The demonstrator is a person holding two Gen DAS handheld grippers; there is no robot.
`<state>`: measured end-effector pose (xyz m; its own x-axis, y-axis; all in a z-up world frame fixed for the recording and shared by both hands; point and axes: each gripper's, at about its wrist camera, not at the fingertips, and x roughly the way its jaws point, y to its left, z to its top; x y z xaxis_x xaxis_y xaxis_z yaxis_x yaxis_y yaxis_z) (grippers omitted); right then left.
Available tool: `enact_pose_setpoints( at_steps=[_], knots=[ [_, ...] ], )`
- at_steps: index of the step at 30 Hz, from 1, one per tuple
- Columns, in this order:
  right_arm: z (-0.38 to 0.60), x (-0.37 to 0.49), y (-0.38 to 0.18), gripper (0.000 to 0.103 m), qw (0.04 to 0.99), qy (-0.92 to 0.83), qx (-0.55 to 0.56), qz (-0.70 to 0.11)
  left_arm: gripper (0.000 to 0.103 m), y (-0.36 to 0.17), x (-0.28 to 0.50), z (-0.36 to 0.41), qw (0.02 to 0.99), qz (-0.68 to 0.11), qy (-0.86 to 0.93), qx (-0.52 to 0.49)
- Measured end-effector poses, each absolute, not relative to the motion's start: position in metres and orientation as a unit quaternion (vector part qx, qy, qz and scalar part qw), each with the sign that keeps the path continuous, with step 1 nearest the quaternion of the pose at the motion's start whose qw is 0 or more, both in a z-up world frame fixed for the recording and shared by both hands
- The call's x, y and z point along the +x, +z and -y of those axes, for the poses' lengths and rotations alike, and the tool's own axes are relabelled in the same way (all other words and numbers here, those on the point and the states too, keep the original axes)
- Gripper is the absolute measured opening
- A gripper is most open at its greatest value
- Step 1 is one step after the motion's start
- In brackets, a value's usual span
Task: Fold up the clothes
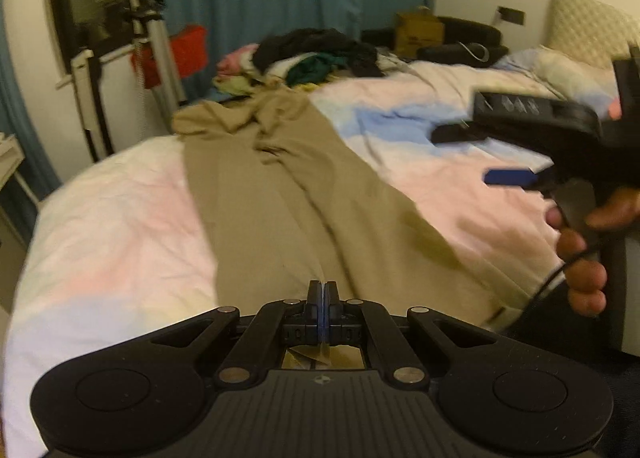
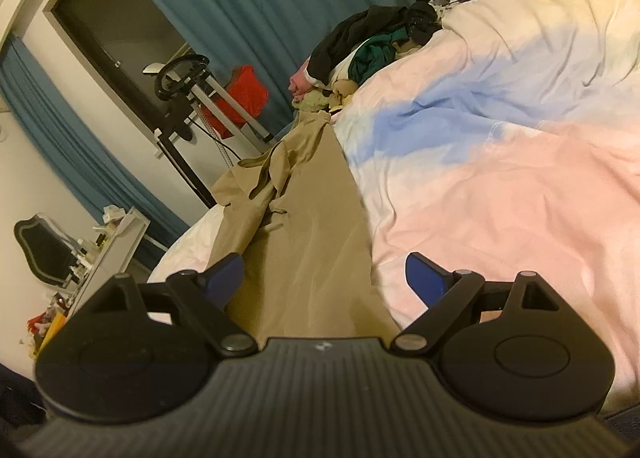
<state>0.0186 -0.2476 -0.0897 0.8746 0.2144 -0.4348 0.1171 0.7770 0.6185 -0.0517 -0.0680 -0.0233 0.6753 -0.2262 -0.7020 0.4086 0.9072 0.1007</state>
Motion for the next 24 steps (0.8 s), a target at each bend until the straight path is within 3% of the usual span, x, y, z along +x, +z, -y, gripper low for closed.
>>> enact_pose_setpoints(
  at_steps=[8, 10, 12, 14, 20, 24],
  knots=[
    [0.240, 0.016, -0.082, 0.089, 0.926, 0.036, 0.298, -0.230, 0.004, -0.086, -0.029, 0.092, 0.876, -0.433, -0.191, 0.097],
    [0.239, 0.014, -0.078, 0.089, 0.930, 0.039, 0.290, -0.222, 0.010, -0.095, -0.021, 0.090, 0.867, -0.454, -0.190, 0.078],
    [0.238, 0.012, -0.075, 0.089, 0.934, 0.040, 0.283, -0.215, 0.033, -0.092, -0.018, 0.084, 0.865, -0.458, -0.197, 0.052],
    [0.239, 0.010, -0.072, 0.089, 0.936, 0.041, 0.280, -0.209, 0.042, -0.083, -0.017, 0.077, 0.867, -0.451, -0.209, 0.029],
    [0.245, 0.009, -0.063, 0.090, 0.945, 0.041, 0.271, -0.178, 0.061, -0.039, 0.009, 0.057, 0.903, -0.392, -0.175, -0.013],
    [0.236, 0.053, -0.048, 0.075, 0.946, 0.084, 0.243, -0.196, 0.064, -0.022, 0.038, 0.039, 0.924, -0.357, -0.132, -0.040]
  ],
)
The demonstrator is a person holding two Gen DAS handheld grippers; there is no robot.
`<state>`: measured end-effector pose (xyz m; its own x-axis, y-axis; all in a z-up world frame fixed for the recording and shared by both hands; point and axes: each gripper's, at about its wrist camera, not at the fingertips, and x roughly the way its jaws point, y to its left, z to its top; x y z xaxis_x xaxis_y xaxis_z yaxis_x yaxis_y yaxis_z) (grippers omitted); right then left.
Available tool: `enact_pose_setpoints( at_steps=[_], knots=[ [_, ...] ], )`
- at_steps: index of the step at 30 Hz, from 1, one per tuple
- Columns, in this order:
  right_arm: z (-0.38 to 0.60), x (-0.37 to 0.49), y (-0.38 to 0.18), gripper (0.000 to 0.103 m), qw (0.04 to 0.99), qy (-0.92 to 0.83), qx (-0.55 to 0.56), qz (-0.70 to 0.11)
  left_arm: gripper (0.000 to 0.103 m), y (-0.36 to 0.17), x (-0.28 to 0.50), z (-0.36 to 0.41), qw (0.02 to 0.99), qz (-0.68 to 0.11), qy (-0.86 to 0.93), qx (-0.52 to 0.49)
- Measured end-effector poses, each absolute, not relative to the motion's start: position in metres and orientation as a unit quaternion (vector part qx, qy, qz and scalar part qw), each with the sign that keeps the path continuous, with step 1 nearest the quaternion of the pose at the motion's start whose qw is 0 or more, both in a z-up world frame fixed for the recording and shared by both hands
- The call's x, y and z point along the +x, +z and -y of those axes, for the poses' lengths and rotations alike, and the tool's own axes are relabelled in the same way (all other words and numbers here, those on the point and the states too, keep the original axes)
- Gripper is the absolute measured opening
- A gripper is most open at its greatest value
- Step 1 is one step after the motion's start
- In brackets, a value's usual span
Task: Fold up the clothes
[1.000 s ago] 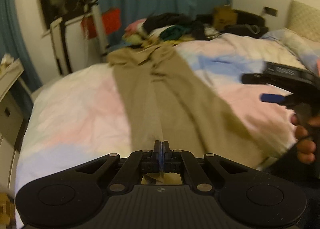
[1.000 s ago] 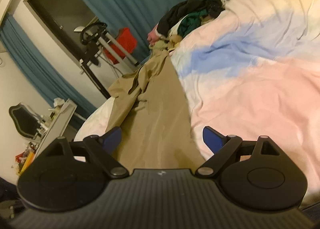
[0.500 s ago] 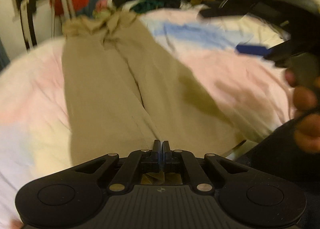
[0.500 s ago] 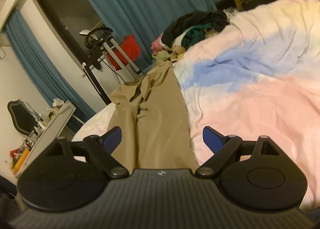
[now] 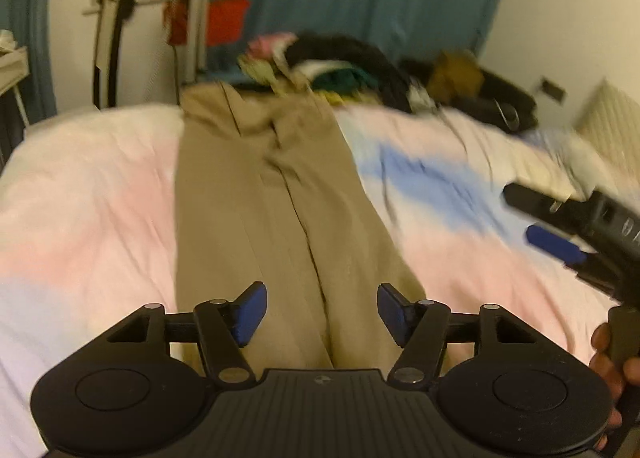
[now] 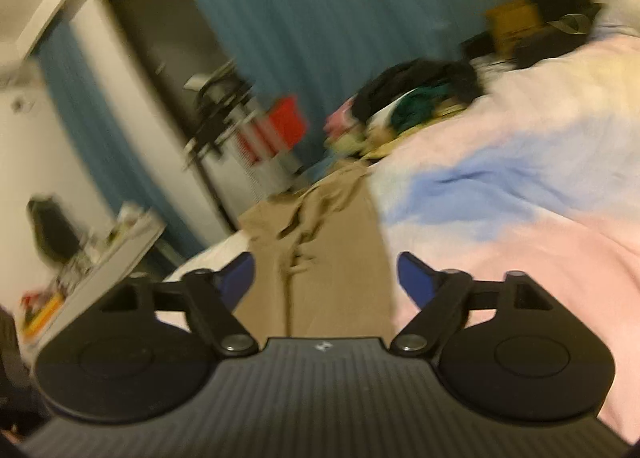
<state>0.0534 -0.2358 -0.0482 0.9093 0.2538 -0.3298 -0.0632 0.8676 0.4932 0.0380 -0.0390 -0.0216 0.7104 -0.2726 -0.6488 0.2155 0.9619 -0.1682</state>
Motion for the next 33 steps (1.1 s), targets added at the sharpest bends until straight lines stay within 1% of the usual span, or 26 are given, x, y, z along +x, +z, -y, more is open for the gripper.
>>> enact_pose_setpoints(
  at_steps=[1, 3, 4, 5, 7, 8, 10, 12, 14, 19, 20, 23, 28, 30, 33],
  knots=[
    [0.231, 0.070, -0.041, 0.070, 0.948, 0.097, 0.230, -0.197, 0.064, -0.023, 0.043, 0.032, 0.926, -0.354, -0.122, -0.053],
    [0.220, 0.102, -0.032, 0.069, 0.951, 0.120, 0.205, -0.197, 0.065, -0.027, 0.052, 0.019, 0.929, -0.347, -0.101, -0.078],
    [0.212, 0.120, -0.030, 0.065, 0.953, 0.132, 0.187, -0.199, 0.065, -0.028, 0.056, 0.013, 0.930, -0.344, -0.091, -0.091],
    [0.204, 0.137, -0.029, 0.054, 0.953, 0.143, 0.174, -0.205, 0.065, -0.032, 0.059, 0.007, 0.929, -0.345, -0.085, -0.100],
    [0.186, 0.175, -0.032, 0.046, 0.946, 0.166, 0.156, -0.230, 0.065, -0.037, 0.061, -0.003, 0.931, -0.346, -0.078, -0.091],
    [0.174, 0.197, -0.039, 0.039, 0.940, 0.176, 0.155, -0.248, 0.065, -0.040, 0.061, -0.006, 0.933, -0.344, -0.068, -0.080],
    [0.152, 0.239, -0.055, 0.032, 0.928, 0.183, 0.157, -0.284, 0.065, -0.044, 0.065, -0.015, 0.935, -0.341, -0.055, -0.082],
    [0.133, 0.274, -0.072, 0.032, 0.922, 0.175, 0.157, -0.307, 0.065, -0.046, 0.072, -0.027, 0.934, -0.339, -0.050, -0.103],
    [0.115, 0.307, -0.088, 0.031, 0.924, 0.166, 0.144, -0.313, 0.065, -0.050, 0.079, -0.038, 0.935, -0.330, -0.035, -0.124],
    [0.075, 0.369, -0.128, 0.031, 0.930, 0.125, 0.092, -0.332, 0.065, -0.064, 0.101, -0.057, 0.937, -0.320, -0.013, -0.137],
    [0.069, 0.375, -0.133, 0.028, 0.936, 0.111, 0.072, -0.327, 0.065, -0.067, 0.106, -0.061, 0.936, -0.322, -0.010, -0.142],
    [0.061, 0.387, -0.136, 0.028, 0.958, 0.061, 0.026, -0.278, 0.065, -0.075, 0.118, -0.072, 0.933, -0.321, -0.005, -0.163],
    [0.088, 0.426, -0.120, 0.029, 0.973, -0.017, 0.055, -0.223, 0.065, -0.084, 0.135, -0.074, 0.932, -0.319, -0.016, -0.171],
    [0.110, 0.441, -0.113, 0.029, 0.972, -0.047, 0.083, -0.213, 0.065, -0.088, 0.139, -0.072, 0.932, -0.322, -0.023, -0.167],
    [0.145, 0.444, -0.106, 0.032, 0.965, -0.044, 0.145, -0.213, 0.065, -0.092, 0.143, -0.069, 0.930, -0.327, -0.033, -0.162]
  ],
)
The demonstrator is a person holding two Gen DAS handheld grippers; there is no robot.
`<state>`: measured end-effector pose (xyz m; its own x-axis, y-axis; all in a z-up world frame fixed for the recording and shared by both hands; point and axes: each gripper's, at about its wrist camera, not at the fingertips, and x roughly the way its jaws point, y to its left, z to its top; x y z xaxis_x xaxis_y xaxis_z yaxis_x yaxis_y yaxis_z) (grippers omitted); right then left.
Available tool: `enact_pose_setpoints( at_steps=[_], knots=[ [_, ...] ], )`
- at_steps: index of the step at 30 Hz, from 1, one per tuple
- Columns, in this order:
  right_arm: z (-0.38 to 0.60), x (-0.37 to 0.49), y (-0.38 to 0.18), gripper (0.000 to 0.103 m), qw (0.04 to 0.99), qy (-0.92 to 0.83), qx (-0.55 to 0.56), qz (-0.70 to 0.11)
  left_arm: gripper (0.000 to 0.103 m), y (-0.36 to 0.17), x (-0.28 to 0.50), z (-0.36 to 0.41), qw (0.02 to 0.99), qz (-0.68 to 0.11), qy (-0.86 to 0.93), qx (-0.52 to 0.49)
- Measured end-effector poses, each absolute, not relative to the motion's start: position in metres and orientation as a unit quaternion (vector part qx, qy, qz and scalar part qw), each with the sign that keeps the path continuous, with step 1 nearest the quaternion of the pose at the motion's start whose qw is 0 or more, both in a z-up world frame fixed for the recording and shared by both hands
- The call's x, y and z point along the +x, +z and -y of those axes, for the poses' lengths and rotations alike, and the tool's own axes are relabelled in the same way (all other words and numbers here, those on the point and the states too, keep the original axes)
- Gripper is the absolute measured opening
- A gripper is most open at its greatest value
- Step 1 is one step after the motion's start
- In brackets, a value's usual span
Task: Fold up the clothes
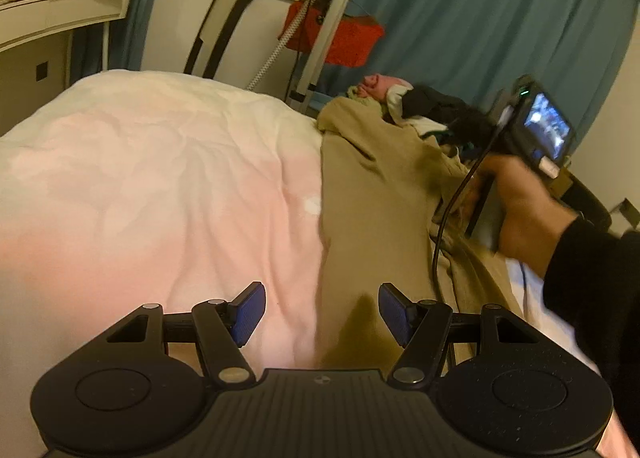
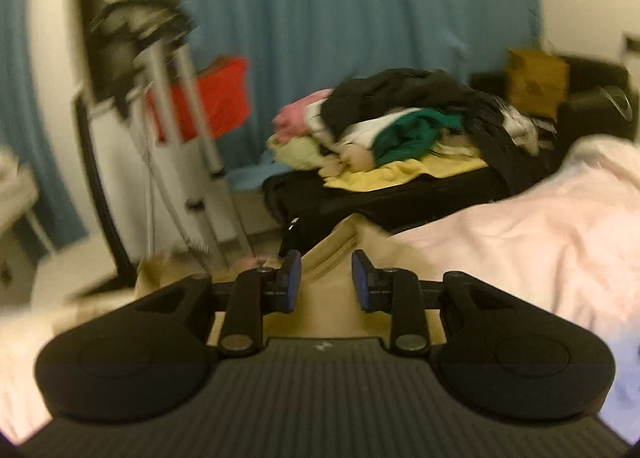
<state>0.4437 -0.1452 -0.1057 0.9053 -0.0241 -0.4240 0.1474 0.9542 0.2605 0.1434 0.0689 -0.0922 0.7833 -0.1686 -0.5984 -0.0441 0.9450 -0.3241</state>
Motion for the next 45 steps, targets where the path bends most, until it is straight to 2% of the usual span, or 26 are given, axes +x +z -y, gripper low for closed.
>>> enact_pose_setpoints(
  at_steps=[4, 6, 7, 8, 12, 17, 22, 25, 27, 29, 34, 39, 43, 45],
  knots=[
    [0.171, 0.425, -0.102, 0.034, 0.956, -0.007, 0.183, -0.231, 0.065, -0.092, 0.142, -0.059, 0.931, -0.329, -0.051, -0.153],
    [0.176, 0.406, -0.104, 0.045, 0.949, 0.031, 0.188, -0.250, 0.065, -0.091, 0.139, -0.053, 0.928, -0.335, -0.065, -0.151],
    [0.178, 0.397, -0.105, 0.057, 0.944, 0.051, 0.195, -0.260, 0.065, -0.090, 0.136, -0.050, 0.926, -0.337, -0.072, -0.152],
    [0.179, 0.388, -0.108, 0.065, 0.938, 0.072, 0.206, -0.270, 0.065, -0.088, 0.133, -0.048, 0.925, -0.338, -0.079, -0.154],
    [0.171, 0.355, -0.126, 0.065, 0.903, 0.135, 0.248, -0.322, 0.065, -0.083, 0.113, -0.035, 0.925, -0.337, -0.093, -0.151],
    [0.152, 0.344, -0.150, 0.062, 0.879, 0.162, 0.276, -0.353, 0.065, -0.087, 0.105, -0.027, 0.922, -0.345, -0.092, -0.152],
    [0.140, 0.349, -0.154, 0.051, 0.891, 0.146, 0.271, -0.334, 0.065, -0.092, 0.110, -0.027, 0.924, -0.345, -0.079, -0.145],
    [0.132, 0.353, -0.149, 0.050, 0.902, 0.144, 0.243, -0.326, 0.065, -0.094, 0.115, -0.028, 0.922, -0.349, -0.080, -0.148],
    [0.131, 0.356, -0.146, 0.035, 0.909, 0.143, 0.230, -0.316, 0.065, -0.096, 0.117, -0.029, 0.921, -0.350, -0.082, -0.149],
    [0.131, 0.360, -0.142, 0.008, 0.915, 0.142, 0.217, -0.307, 0.065, -0.097, 0.119, -0.030, 0.920, -0.352, -0.083, -0.150],
    [0.144, 0.364, -0.127, 0.007, 0.934, 0.129, 0.212, -0.256, 0.065, -0.099, 0.121, -0.034, 0.916, -0.354, -0.088, -0.164],
    [0.147, 0.376, -0.138, 0.007, 0.931, 0.109, 0.201, -0.286, 0.065, -0.099, 0.119, -0.036, 0.915, -0.356, -0.095, -0.163],
    [0.150, 0.366, -0.131, 0.013, 0.921, 0.102, 0.203, -0.317, 0.065, -0.101, 0.122, -0.039, 0.908, -0.370, -0.099, -0.171],
    [0.154, 0.352, -0.121, 0.026, 0.917, 0.107, 0.190, -0.334, 0.066, -0.102, 0.124, -0.042, 0.903, -0.377, -0.102, -0.179]
  ],
)
